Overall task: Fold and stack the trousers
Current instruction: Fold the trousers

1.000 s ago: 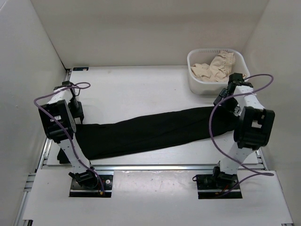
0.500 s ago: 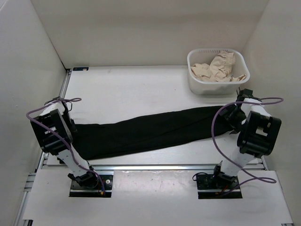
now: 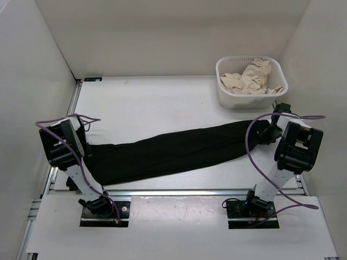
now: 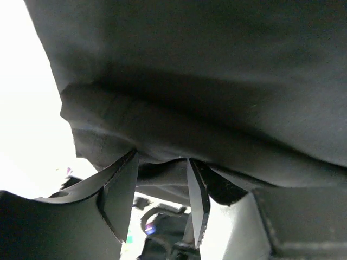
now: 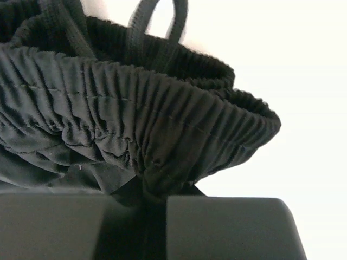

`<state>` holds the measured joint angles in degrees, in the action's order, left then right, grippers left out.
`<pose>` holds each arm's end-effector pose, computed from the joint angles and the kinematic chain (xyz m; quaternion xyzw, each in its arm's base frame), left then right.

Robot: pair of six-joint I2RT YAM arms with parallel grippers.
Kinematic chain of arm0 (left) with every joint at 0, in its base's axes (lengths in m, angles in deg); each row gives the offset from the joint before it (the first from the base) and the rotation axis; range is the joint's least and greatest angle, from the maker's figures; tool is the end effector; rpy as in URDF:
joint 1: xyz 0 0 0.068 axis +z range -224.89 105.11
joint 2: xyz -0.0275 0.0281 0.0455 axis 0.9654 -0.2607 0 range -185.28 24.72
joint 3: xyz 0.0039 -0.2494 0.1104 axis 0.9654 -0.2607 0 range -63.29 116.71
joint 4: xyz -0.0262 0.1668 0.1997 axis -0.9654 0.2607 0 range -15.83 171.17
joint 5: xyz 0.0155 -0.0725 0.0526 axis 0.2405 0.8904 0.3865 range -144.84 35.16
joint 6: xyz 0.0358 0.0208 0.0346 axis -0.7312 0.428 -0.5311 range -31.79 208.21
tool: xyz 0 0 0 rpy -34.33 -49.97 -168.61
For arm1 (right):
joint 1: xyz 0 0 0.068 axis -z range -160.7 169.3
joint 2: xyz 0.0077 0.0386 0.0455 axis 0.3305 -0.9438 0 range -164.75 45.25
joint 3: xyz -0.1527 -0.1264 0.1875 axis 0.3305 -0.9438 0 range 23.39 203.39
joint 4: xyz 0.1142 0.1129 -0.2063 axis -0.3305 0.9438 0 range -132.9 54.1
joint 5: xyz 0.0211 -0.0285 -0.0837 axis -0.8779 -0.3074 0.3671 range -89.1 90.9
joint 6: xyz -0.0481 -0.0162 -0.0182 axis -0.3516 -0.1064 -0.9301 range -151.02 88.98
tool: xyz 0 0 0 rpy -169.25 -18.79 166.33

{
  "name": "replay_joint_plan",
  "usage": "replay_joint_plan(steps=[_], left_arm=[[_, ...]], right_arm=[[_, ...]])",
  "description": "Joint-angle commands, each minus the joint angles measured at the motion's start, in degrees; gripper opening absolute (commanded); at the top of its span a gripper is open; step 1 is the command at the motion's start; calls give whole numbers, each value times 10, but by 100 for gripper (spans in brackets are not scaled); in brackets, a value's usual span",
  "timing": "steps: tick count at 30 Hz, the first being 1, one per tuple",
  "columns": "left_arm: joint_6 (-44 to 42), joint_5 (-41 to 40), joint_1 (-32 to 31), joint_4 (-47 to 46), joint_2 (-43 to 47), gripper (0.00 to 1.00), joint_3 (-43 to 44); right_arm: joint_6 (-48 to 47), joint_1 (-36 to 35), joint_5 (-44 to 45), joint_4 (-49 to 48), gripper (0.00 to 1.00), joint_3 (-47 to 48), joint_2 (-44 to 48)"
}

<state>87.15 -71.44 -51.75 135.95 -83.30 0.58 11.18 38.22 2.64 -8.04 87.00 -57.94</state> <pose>0.2623 0.1232 0.1328 0.1680 -0.9657 -0.1110 0.1641 0.3181 -0.1101 0.1552 0.5054 0.8520 0.0126 0.1357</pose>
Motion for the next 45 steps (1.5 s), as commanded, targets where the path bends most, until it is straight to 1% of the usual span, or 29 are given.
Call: replay_joint_plan(steps=[1, 2, 3, 5, 6, 8, 9, 12, 13, 14, 15, 16, 17, 18, 20, 21, 23, 24, 26, 29, 32, 33, 35, 37, 38, 41, 43, 44, 45], left_arm=[[11, 21, -43, -126, -48, 53, 20], [11, 21, -71, -126, -54, 53, 31], [11, 21, -84, -126, -62, 53, 40], [11, 21, -113, -126, -89, 53, 71], [11, 21, -121, -126, -97, 53, 83], [11, 21, -135, -126, -116, 53, 106], [11, 26, -135, -126, -121, 53, 124], [11, 32, -146, -114, -128, 53, 136], [11, 32, -146, -114, -128, 53, 136], [11, 32, -146, -114, -133, 53, 136], [11, 32, -146, -114, -133, 53, 136], [11, 32, -146, -114, -133, 53, 136], [11, 32, -146, -114, -133, 53, 131], [11, 32, -146, -114, -133, 53, 131], [11, 32, -146, -114, -133, 53, 131], [11, 32, -146, -114, -133, 53, 131], [11, 32, -146, -114, -133, 53, 131], [11, 32, -146, -114, -133, 53, 131], [11, 32, -146, -114, -133, 53, 137], [11, 32, -146, -109, -133, 53, 143], [11, 32, -146, -109, -128, 53, 149], [11, 32, -146, -109, -128, 53, 149], [11, 32, -146, -109, -128, 53, 149], [11, 39, -146, -104, -128, 53, 149], [11, 39, -146, -104, -128, 53, 149], [11, 33, -146, -104, -123, 54, 149], [11, 33, -146, -104, -117, 54, 149], [11, 33, -146, -104, -117, 54, 144], [11, 33, -146, -104, -117, 54, 143]], right_arm=[[17, 7, 134, 4, 0, -3, -13], [18, 7, 170, 20, 0, 3, -5], [10, 7, 202, 40, 0, 8, 15], [-16, 7, 247, 45, 0, 13, 53], [-25, 7, 278, 45, 0, 13, 69], [-51, -12, 307, 45, 0, 13, 113], [-59, -26, 323, 52, 0, 19, 127], [-84, -124, 392, 64, 0, 20, 171], [-84, -202, 411, 69, 0, 25, 178], [-84, -250, 434, 74, 0, 25, 183], [-84, -353, 479, 89, 0, 36, 183], [-76, -408, 506, 100, 0, 47, 173], [-55, -460, 536, 112, 0, 79, 161], [-40, -551, 564, 126, 0, 102, 148], [-8, -621, 605, 164, 0, 171, 99], [2, -671, 605, 171, 0, 192, 82], [18, -709, 600, 180, 0, 236, 41], [25, -743, 594, 180, 0, 245, 29], [25, -788, 586, 167, 0, 258, 1], [4, -829, 574, 159, 0, 287, -32], [-42, -834, 546, 140, 0, 300, -46], [-59, -840, 519, 133, 0, 300, -46], [-83, -854, 496, 104, 0, 295, -46], [-136, -865, 467, 85, 0, 295, -46], [-155, -870, 422, 73, 0, 302, -59], [-212, -876, 359, 83, 0, 331, -106], [-253, -888, 329, 97, 10, 368, -129], [-270, -888, 317, 104, 18, 378, -146], [-286, -895, 302, 104, 32, 386, -151]])
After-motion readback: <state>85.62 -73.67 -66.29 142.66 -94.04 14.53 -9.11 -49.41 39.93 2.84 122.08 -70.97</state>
